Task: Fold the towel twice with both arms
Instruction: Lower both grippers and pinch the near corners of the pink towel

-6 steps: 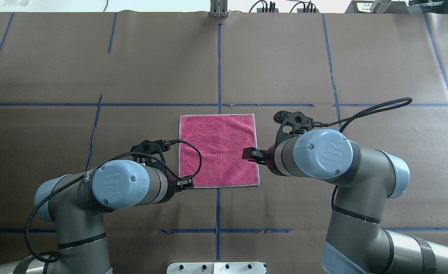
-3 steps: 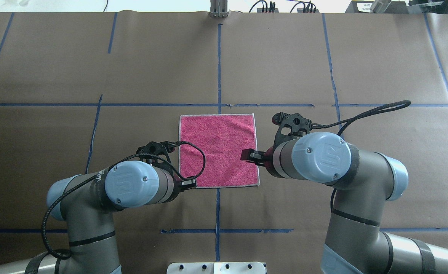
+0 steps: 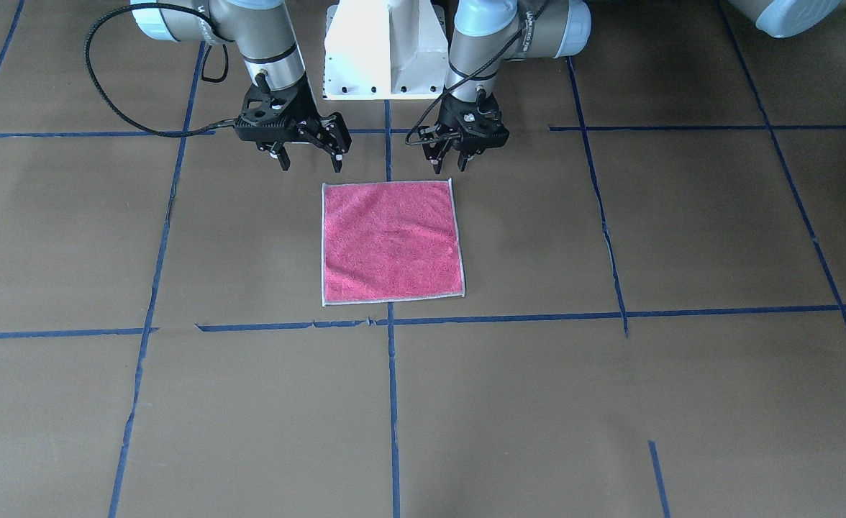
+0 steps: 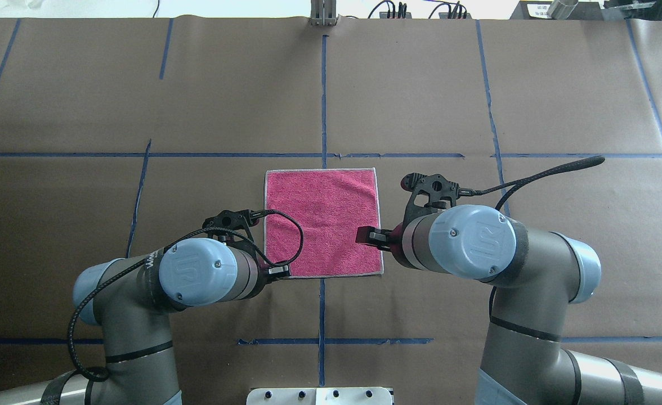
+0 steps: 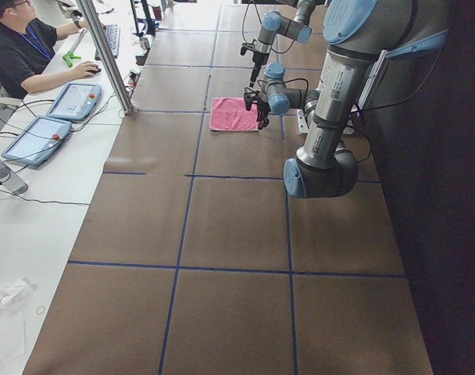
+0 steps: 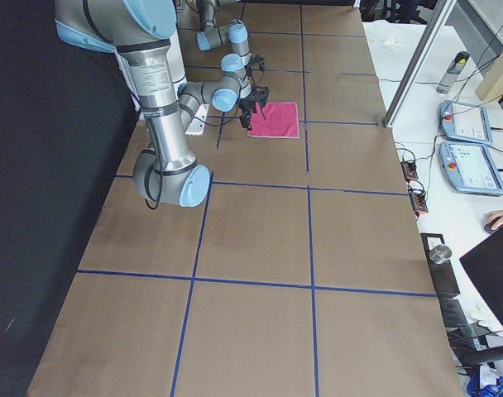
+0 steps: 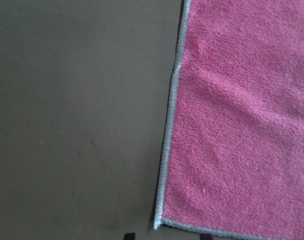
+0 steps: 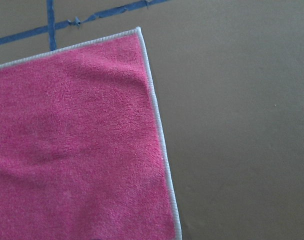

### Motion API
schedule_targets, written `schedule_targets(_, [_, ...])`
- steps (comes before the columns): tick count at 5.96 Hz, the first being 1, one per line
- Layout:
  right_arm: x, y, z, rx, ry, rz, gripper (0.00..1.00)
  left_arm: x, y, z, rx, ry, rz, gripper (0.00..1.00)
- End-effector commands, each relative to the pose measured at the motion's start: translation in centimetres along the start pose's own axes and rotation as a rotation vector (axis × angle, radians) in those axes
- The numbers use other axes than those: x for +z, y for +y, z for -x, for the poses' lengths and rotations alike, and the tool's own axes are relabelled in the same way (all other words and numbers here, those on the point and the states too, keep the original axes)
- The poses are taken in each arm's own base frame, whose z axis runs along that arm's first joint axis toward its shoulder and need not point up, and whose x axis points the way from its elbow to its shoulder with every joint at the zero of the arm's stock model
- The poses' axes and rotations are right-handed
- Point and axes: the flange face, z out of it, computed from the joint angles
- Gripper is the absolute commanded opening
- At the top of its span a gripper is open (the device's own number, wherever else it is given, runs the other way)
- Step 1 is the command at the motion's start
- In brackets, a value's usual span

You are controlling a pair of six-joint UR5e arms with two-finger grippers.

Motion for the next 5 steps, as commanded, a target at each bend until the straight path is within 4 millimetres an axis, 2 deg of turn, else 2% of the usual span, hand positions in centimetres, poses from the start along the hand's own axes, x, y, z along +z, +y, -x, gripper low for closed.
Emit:
schedule_targets(1, [1.7,1.6,0.1,-0.019,0.028,0.003,0.97,0.2,0.0,0.1,0.001,-0.004,0.0,0.52])
schedule_targets(3, [4.9,1.7,-0.6,-0.022,0.087,-0.012,0.91,0.2,-0.2,0.1,0.0,-0.004,-0.006,0.52])
schedule_targets(5, [5.4,2.0,-0.3,-0.006,0.088,-0.009,0.81,0.3,-0.2,0.1,0.0,-0.006,-0.006,0.52])
